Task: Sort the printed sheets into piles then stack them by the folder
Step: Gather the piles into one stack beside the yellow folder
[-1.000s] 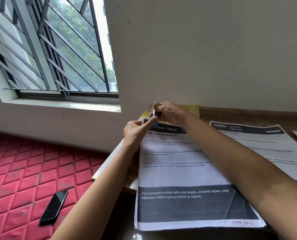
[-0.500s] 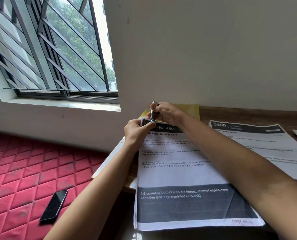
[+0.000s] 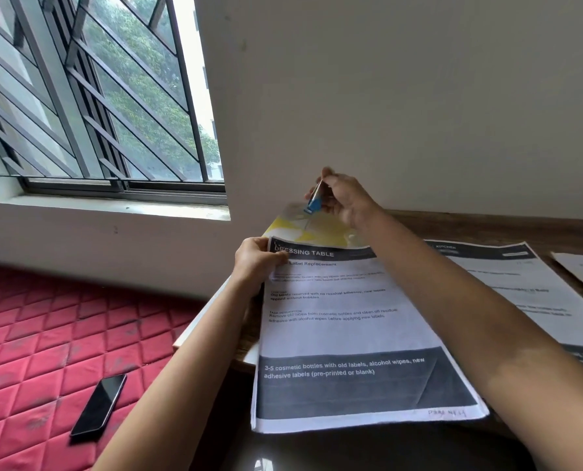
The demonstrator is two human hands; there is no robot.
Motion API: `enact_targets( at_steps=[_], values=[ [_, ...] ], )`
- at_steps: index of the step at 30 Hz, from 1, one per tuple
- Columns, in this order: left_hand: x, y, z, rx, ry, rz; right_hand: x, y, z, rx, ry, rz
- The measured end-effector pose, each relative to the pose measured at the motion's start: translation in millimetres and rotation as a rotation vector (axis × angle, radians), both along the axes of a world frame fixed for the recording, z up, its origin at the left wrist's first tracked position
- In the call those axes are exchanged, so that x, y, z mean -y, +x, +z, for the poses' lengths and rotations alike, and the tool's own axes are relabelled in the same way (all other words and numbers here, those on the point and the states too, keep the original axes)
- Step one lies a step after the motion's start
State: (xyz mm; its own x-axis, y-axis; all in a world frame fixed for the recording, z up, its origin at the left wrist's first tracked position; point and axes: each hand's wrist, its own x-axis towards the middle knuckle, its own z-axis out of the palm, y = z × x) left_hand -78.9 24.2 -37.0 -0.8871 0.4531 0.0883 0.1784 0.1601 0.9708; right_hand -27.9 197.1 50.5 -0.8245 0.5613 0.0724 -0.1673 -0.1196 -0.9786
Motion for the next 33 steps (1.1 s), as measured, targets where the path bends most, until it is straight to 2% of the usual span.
enact_targets(
  at_steps=[2, 5, 6, 8, 14, 19, 23, 27, 29, 33],
  values=[
    [2.0, -1.8, 2.1, -0.004, -0.013, 0.001, -10.8, 7.8, 1.1, 0.112, 0.315, -0.116],
    [7.6, -7.0, 9.2, -0.024, -0.065, -0.038, -23.9, 18.0, -4.3, 0.342, 0.968, -0.137],
    [9.7, -10.4, 13.3, -0.052, -0.098, -0.049, -26.0, 20.4, -6.3, 0.405, 1.112, -0.094],
    [13.2, -18.0, 22.5, -0.109, -0.158, -0.049, -30.4, 23.3, -13.3, 0.495, 1.253, -0.010],
    [11.4, -18.3, 34.4, -0.311, -0.347, -0.017, -37.1, 27.1, -39.1, 0.555, 1.248, 0.067],
    [5.1, -10.2, 33.1, -0.380, -0.373, 0.054, -39.3, 29.2, -46.4, 0.546, 1.228, 0.080],
    [2.9, -1.3, 44.9, -0.410, -0.373, 0.080, -37.8, 45.3, -28.0, 0.468, 1.203, -0.046],
    [-4.4, 21.9, 62.9, -0.430, -0.333, 0.049, -46.7, 84.1, 2.0, 0.375, 1.096, -0.230],
    [-10.9, 39.9, 68.2, -0.409, -0.286, 0.010, -56.6, 107.8, 10.0, 0.436, 1.060, -0.318],
    [-29.2, 85.6, 72.0, -0.372, -0.254, -0.084, -72.6, 157.0, 9.5, 0.709, 1.023, -0.442]
  ],
)
